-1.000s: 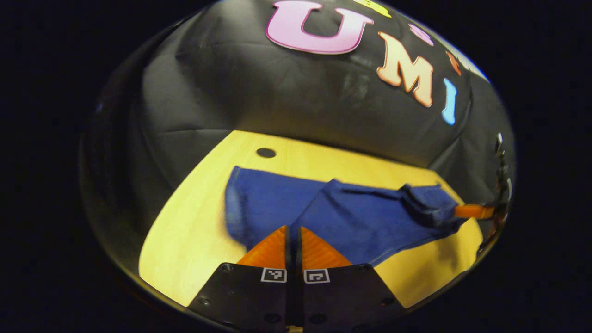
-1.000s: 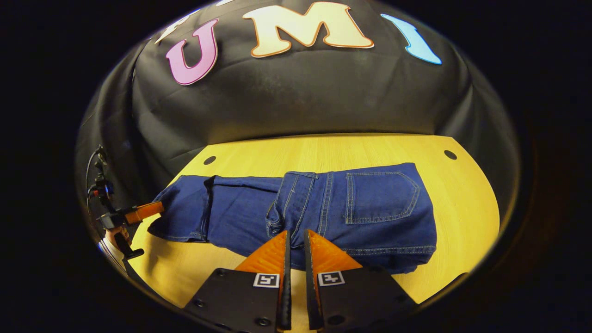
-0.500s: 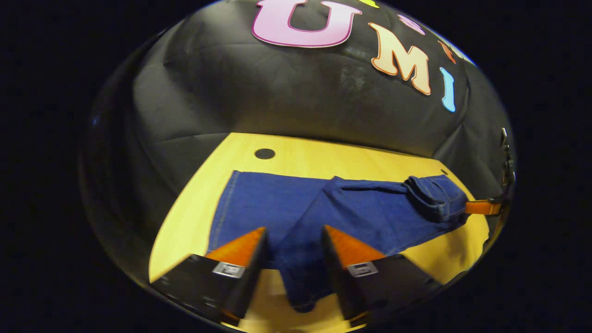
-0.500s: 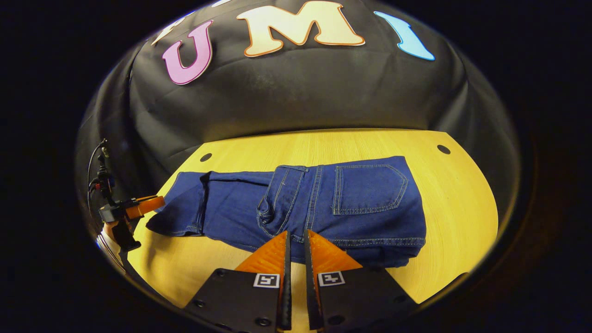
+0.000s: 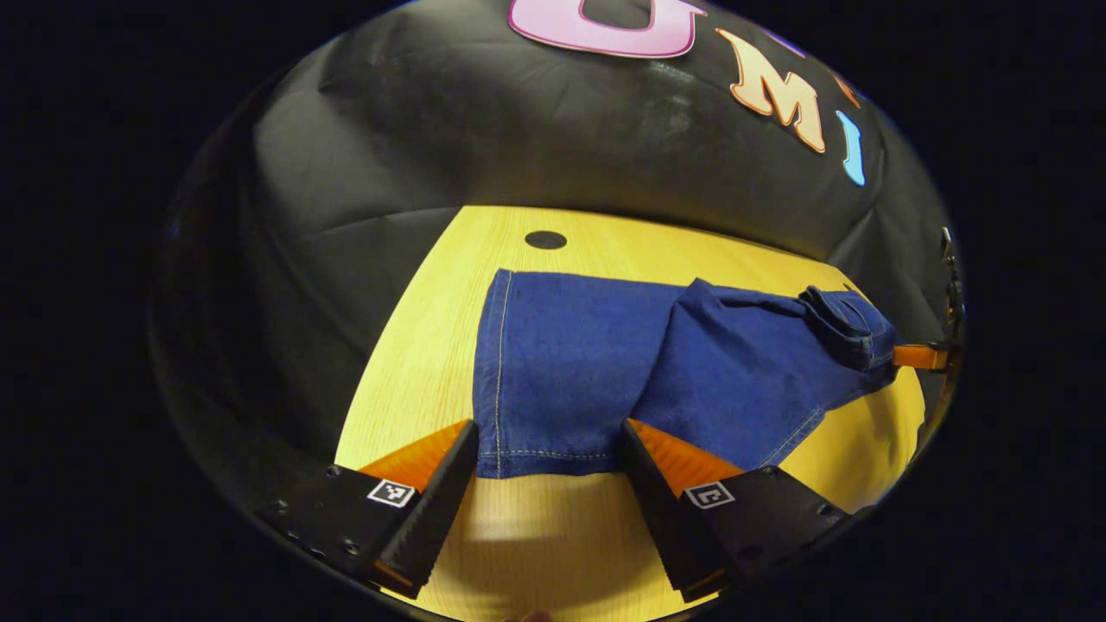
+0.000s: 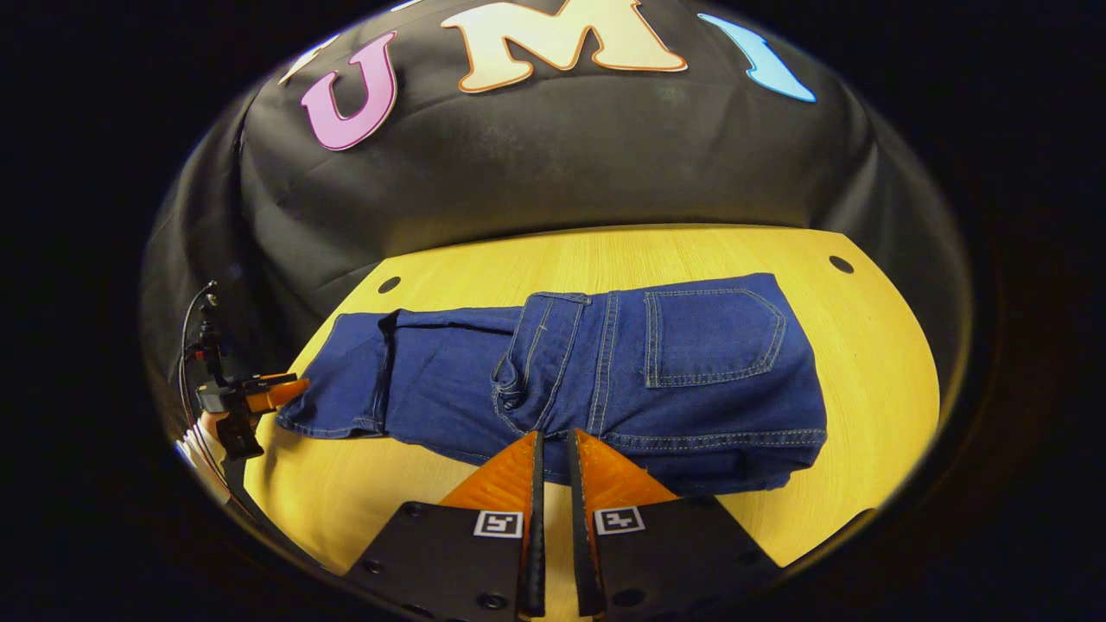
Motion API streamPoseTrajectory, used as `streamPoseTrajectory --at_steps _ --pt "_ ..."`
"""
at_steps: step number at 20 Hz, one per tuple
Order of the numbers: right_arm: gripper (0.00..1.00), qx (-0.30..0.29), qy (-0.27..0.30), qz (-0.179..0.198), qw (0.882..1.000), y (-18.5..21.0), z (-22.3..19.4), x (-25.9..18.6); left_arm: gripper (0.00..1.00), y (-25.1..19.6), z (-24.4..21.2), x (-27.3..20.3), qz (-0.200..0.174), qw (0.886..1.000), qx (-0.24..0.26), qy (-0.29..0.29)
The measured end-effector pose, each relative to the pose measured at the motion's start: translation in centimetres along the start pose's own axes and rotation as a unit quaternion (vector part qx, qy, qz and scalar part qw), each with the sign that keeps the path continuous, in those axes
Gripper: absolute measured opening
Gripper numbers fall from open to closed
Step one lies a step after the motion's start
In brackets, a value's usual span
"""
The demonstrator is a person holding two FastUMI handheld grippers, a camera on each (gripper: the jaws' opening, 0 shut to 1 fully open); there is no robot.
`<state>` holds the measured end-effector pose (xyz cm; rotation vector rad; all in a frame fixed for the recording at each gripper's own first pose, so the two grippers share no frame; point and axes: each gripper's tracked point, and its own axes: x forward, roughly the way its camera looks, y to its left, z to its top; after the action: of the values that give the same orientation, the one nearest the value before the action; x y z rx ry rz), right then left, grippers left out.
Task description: Grasp the waist and the cuffs of the jeans and fold them to make the two legs overlap; first hold the waist and fold one-third of the jeans toward the cuffs, then hold the cuffs and fold the remaining one-third in the same direction to finish folding.
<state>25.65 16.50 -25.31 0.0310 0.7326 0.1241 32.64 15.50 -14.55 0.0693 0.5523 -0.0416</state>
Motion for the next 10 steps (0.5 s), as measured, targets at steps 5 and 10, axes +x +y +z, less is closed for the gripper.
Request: streamPoseTrajectory --at_steps 5,10 --pt "0.11 0.0 0.001 -0.006 1.0 -0.2 -0.1 -0.2 0.97 -2.3 0.6 0.6 -0.044 0.999 0.013 0.008" --pt "0.16 -0.004 0.007 -0.006 1.0 0.3 -0.6 -0.2 0.97 -3.8 0.9 1.6 -0.064 0.997 0.024 0.017"
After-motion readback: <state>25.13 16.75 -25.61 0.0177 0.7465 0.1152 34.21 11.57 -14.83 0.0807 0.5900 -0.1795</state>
